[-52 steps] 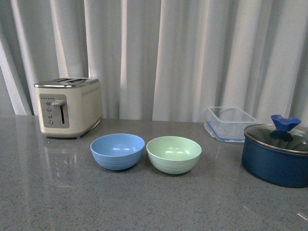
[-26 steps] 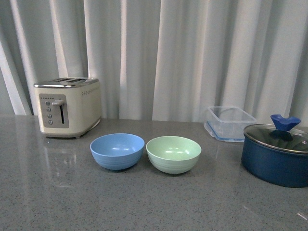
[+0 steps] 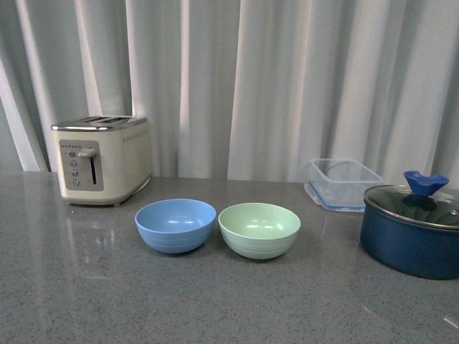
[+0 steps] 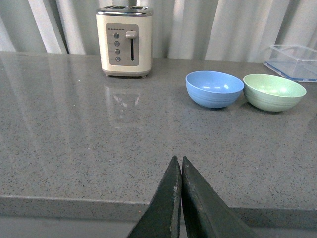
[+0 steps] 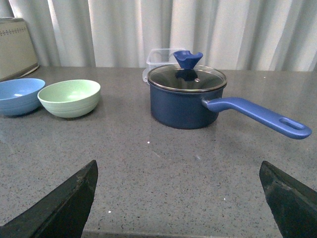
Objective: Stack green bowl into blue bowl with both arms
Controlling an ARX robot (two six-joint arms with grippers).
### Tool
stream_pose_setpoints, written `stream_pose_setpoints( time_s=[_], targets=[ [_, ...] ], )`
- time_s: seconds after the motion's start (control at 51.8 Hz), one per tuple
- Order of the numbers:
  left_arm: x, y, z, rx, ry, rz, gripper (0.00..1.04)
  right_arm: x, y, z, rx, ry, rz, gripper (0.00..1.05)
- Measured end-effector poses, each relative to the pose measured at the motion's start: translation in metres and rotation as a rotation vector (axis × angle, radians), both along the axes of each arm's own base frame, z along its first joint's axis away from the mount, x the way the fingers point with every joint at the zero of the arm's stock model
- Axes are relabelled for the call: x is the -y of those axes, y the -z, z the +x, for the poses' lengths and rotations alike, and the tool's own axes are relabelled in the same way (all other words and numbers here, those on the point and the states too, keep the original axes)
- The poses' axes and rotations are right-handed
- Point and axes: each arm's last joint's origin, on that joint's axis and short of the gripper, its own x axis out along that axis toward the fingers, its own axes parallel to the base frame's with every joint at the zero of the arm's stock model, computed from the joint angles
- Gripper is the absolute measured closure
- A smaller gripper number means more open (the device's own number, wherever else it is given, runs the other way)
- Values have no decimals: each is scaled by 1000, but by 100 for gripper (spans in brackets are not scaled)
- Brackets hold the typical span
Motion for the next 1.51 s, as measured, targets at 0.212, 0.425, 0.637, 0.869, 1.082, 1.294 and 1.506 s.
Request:
stream_pose_setpoints(
  time_s=[0.212,0.425,0.637,0.869,1.082,1.294,1.506],
  targets=[
    [0,0,0,0,0,0,100,0,0,0,0,0,0,10],
    [0,0,0,0,0,0,62,0,0,0,0,0,0,10],
    [0,0,0,0,0,0,23,0,-14,9,-502,11,29,10],
    [0,0,0,1,1,0,7,-20,-85,107,-748,-60,17,10],
    [0,0,0,1,1,0,7,-62,-124,182,-763,-134,11,10],
    [0,0,0,1,1,0,7,-109,-143,244,-771,-183,37,10],
    [0,0,0,1,1,0,7,-142,-131,291,-817,-195,107,10]
  ],
)
